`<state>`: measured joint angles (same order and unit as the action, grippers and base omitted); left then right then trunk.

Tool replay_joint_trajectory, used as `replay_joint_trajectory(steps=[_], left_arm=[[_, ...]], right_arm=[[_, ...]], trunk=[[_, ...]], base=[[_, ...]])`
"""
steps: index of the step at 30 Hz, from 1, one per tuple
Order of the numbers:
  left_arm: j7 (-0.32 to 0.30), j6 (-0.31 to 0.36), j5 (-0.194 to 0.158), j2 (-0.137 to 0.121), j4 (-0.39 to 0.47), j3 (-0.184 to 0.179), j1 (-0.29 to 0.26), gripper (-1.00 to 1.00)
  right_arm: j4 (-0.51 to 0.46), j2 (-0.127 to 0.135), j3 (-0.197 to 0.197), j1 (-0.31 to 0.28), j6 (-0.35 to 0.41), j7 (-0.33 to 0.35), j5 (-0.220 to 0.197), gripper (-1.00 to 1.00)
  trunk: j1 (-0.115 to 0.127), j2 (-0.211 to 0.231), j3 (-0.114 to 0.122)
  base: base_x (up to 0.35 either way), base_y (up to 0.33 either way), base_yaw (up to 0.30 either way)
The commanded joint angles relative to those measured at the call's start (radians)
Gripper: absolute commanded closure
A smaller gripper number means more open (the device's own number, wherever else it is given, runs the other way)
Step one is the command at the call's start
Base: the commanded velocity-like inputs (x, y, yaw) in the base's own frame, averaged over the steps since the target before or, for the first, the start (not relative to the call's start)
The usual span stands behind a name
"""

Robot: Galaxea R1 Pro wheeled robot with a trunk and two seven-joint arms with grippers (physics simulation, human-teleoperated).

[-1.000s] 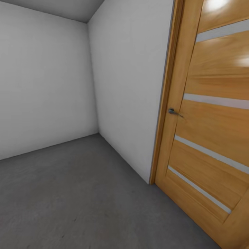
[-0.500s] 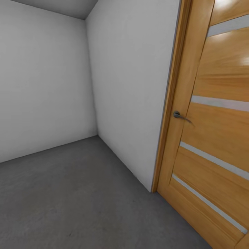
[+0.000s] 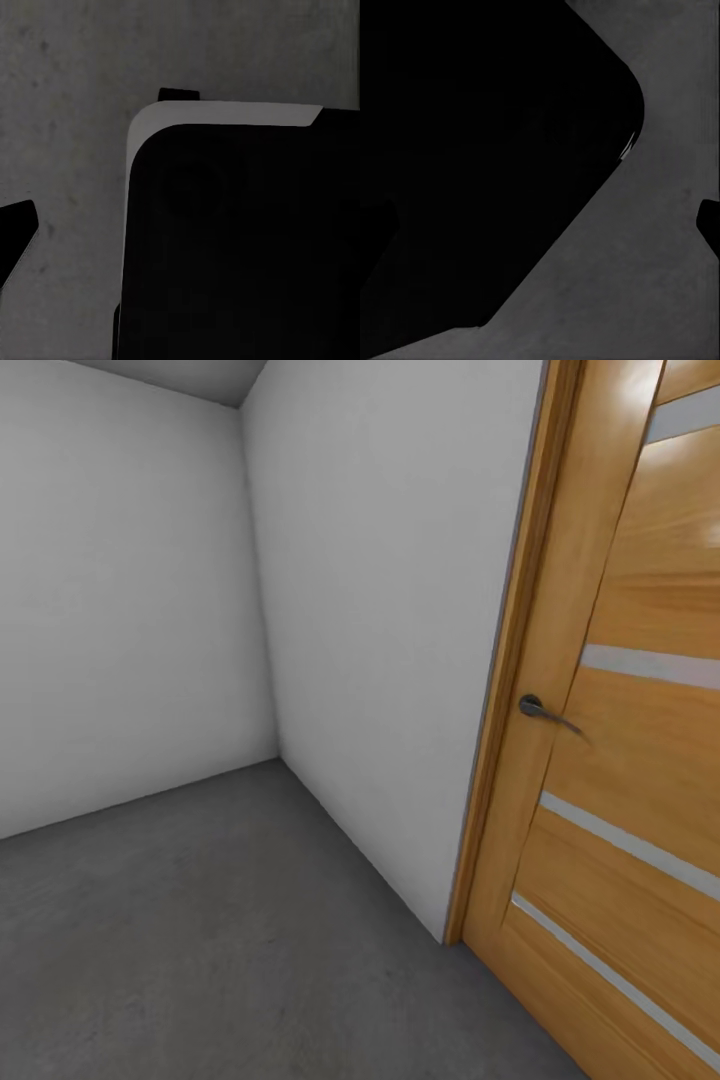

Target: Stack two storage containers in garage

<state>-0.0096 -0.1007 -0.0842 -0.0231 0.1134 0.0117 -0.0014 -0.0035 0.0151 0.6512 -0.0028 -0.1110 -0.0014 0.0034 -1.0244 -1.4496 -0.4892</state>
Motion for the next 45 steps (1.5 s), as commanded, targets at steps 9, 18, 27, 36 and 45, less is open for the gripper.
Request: replay_joint_trajectory(steps=[9,18,27,36,45], left_arm=[[-0.001,-0.002,-0.009,0.000,0.000,0.001,0.000,-1.00],[0.000,-0.002,-0.009,0.000,0.000,0.000,0.000,-1.00],[-0.001,-0.003,-0.008,0.000,0.000,0.000,0.000,-1.00],[-0.001,-0.008,-0.007,0.000,0.000,0.000,0.000,-1.00],[-0.001,-0.010,-0.008,0.000,0.000,0.000,0.000,-1.00]], right_arm=[[0.000,0.000,0.001,0.000,-0.006,0.000,0.000,-1.00],[0.000,-0.001,0.001,0.000,-0.012,0.000,-0.010,-1.00],[0.000,-0.001,0.001,0.000,-0.012,0.000,-0.011,-1.00],[0.000,-0.001,0.001,0.000,-0.012,0.000,-0.011,-1.00],[0.000,-0.001,0.001,0.000,-0.012,0.000,-0.011,-1.00]], trunk=[[-0.001,0.000,-0.001],[-0.001,0.000,-0.001],[-0.001,0.000,-0.001],[-0.001,0.000,-0.001],[-0.001,0.000,-0.001]], base=[[0.323,0.000,0.000],[0.323,0.000,-0.114],[0.323,0.000,-0.239],[0.297,0.000,-0.244],[0.037,0.000,-0.244]])
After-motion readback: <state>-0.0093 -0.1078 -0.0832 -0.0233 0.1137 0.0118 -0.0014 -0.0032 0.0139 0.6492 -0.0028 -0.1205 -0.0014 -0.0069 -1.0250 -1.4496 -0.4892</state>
